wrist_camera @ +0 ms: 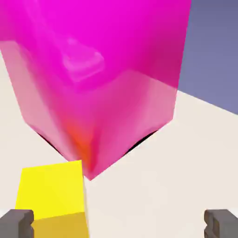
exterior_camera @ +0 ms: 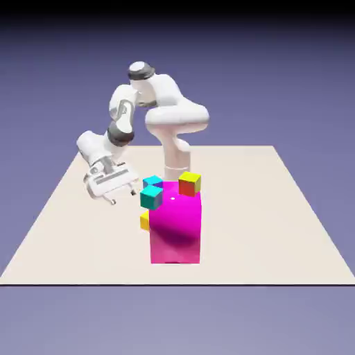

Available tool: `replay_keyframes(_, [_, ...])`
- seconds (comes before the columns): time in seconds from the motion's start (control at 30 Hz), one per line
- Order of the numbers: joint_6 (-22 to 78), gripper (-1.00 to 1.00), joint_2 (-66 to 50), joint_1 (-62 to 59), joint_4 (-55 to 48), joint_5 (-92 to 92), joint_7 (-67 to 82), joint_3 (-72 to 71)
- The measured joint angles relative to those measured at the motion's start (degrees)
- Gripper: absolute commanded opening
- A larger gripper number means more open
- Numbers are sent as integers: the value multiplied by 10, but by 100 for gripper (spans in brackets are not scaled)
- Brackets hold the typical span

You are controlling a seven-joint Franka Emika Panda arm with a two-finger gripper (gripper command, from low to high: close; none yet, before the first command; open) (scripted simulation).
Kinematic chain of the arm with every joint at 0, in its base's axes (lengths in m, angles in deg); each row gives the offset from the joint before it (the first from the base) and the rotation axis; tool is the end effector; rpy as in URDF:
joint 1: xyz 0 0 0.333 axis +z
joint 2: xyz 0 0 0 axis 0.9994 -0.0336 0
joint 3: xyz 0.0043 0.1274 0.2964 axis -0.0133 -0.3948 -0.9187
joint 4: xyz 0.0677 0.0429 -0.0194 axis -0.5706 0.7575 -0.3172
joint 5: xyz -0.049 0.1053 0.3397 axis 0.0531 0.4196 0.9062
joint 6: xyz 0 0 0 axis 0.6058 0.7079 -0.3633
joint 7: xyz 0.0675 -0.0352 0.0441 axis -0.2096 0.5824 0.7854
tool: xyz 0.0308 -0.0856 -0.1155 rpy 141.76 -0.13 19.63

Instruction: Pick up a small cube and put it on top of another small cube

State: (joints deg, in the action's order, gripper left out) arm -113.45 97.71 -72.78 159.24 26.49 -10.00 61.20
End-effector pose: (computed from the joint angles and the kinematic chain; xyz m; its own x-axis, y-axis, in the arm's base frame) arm 0.1661 -0.2100 0.1467 0.8035 -0.1554 0.5746 0.2779 -0.7557 -0.5931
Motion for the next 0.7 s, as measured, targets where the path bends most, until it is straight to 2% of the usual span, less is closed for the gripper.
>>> replay_keyframes(0.17, [26, 0, 26, 9, 1, -28, 53, 71])
replay_keyframes(0.33, [-65, 0, 55, 104, -17, -123, 19, 175])
replay_keyframes(0.37, [-74, -100, 58, 113, -19, -131, 15, 184])
replay_keyframes(0.43, [-74, -100, 58, 113, -19, -132, 15, 184])
replay_keyframes(0.6, [18, -100, 29, 18, -1, -37, 50, 81])
replay_keyframes(0.7, [-1, -100, 0, 31, -10, 29, 21, 24])
